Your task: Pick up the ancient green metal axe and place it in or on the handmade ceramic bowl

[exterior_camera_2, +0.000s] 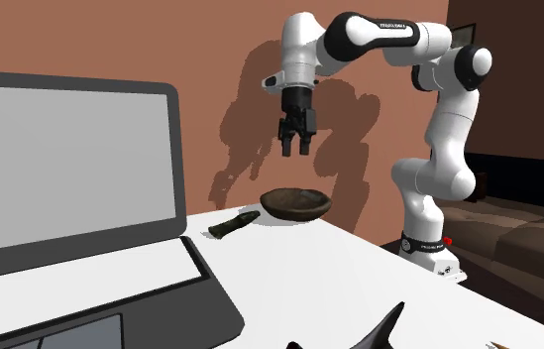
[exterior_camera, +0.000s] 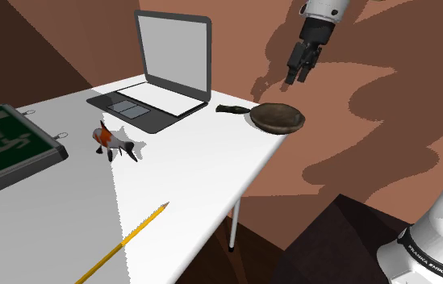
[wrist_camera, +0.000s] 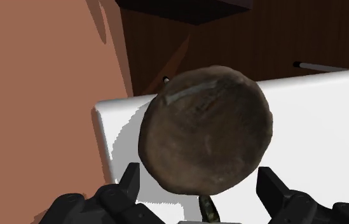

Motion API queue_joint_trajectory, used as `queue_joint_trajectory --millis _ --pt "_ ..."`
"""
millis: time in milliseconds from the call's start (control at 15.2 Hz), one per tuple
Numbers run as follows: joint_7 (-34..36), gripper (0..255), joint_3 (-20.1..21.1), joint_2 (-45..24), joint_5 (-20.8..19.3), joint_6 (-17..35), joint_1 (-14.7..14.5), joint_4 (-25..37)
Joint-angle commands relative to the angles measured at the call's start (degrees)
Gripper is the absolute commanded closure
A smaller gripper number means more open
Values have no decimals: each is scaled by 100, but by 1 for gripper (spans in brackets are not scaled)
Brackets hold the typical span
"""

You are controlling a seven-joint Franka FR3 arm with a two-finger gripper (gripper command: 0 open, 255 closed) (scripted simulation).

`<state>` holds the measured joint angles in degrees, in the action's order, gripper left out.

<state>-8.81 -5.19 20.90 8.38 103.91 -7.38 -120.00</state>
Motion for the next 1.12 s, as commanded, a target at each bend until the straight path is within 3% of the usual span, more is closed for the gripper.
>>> queue_joint_trajectory --millis 0,792,1056 --pt "-274 0 -59 -522 68 112 -63 279" --pt "-1509 0 123 -3264 450 92 -364 2631" --pt "-1536 0 149 -3330 465 305 -387 2481"
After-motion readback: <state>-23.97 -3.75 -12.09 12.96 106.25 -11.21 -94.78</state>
